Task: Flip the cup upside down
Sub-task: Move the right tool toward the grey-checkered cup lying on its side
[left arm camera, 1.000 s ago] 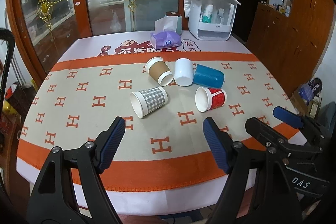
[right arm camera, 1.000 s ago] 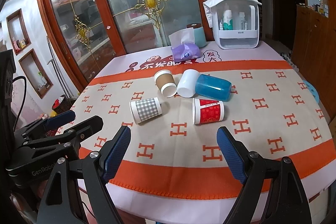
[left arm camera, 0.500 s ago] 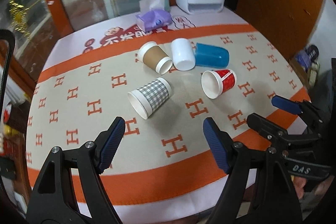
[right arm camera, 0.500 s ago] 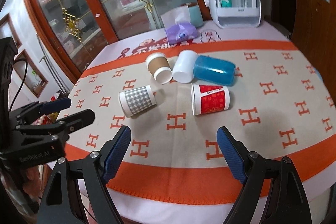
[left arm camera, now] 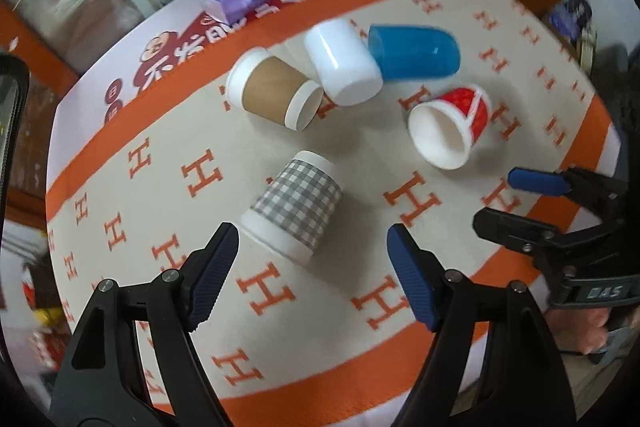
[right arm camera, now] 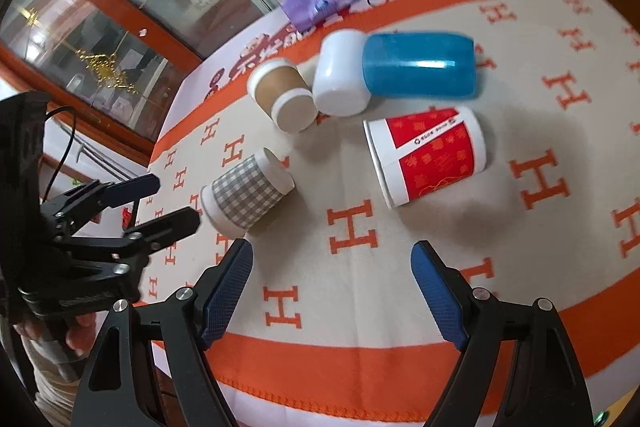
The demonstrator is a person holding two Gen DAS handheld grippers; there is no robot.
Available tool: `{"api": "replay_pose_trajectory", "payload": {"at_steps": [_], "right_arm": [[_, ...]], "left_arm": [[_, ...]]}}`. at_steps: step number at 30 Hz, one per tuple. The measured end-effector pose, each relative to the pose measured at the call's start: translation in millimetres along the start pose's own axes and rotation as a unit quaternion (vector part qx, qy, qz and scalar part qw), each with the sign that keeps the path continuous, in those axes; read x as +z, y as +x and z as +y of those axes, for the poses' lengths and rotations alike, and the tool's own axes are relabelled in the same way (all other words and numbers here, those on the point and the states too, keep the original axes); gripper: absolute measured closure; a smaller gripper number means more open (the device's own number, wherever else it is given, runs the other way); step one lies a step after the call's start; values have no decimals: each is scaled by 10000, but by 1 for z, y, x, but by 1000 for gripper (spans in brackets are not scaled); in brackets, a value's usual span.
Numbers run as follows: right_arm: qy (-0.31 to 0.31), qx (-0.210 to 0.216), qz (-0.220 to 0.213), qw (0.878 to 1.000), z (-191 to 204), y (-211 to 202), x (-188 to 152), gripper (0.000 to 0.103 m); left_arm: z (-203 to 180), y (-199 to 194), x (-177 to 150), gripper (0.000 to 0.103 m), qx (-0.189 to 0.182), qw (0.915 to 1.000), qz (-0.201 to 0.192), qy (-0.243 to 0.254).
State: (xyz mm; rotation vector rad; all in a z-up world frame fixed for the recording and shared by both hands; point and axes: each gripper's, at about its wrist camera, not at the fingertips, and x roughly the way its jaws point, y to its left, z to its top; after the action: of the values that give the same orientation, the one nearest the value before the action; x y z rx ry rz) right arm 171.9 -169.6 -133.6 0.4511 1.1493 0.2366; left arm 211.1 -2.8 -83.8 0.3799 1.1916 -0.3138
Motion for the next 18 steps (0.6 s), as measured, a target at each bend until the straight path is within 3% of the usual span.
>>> {"api": "replay_pose_trajectory", "payload": {"at_steps": [11,18], "right_arm": [[338,40,377,9987,-21,44,-1,20],[424,8,409,9983,-28,52,-4,20]], "left_arm": [[-5,85,23,28,149,9934,888,709],[-5,109,25,36,204,9909,1070,794]]}}
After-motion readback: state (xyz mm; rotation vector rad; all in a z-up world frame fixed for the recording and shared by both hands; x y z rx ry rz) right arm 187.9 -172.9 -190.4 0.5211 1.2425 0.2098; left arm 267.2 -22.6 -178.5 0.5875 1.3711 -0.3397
